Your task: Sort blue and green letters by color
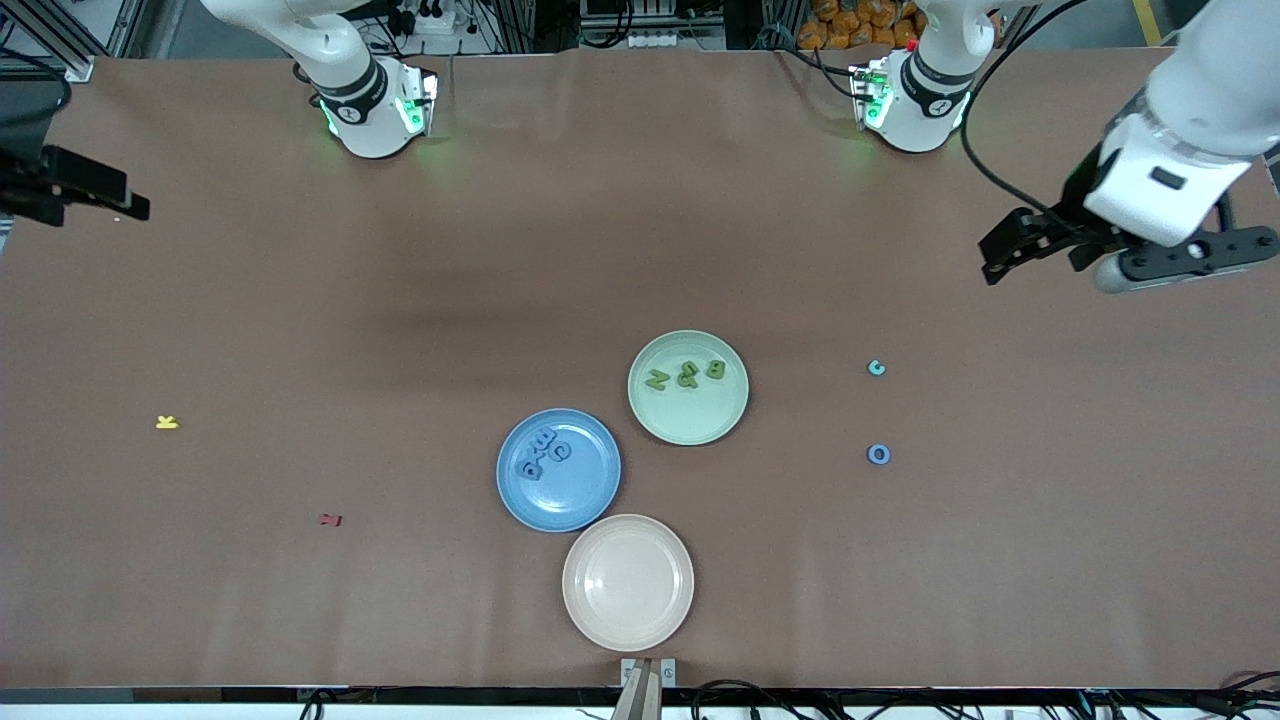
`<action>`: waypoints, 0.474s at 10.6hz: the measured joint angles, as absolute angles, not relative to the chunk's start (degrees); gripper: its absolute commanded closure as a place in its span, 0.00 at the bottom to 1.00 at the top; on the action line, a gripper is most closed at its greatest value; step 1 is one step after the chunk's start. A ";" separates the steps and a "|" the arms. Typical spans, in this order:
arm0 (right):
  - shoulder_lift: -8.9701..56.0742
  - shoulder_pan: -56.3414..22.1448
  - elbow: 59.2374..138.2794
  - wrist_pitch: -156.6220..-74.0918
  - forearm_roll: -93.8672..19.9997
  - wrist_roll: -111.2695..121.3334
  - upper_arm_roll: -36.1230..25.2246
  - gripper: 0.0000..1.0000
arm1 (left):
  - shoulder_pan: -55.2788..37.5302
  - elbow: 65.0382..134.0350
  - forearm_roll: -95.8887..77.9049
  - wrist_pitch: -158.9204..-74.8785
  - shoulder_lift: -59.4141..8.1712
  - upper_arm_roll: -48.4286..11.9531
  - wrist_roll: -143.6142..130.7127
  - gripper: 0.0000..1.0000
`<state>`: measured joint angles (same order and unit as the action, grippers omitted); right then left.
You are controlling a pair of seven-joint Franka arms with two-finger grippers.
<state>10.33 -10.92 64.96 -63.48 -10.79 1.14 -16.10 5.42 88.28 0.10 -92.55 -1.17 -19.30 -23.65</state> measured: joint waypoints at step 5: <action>4.35 -8.62 72.40 -67.19 -6.41 0.55 -10.74 0.00 | 5.40 90.11 -5.44 -91.38 2.80 -10.01 -16.26 0.00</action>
<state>4.35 -8.62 72.40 -67.19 -6.41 0.55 -10.74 5.40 90.11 -5.44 -91.38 2.80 -10.01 -16.26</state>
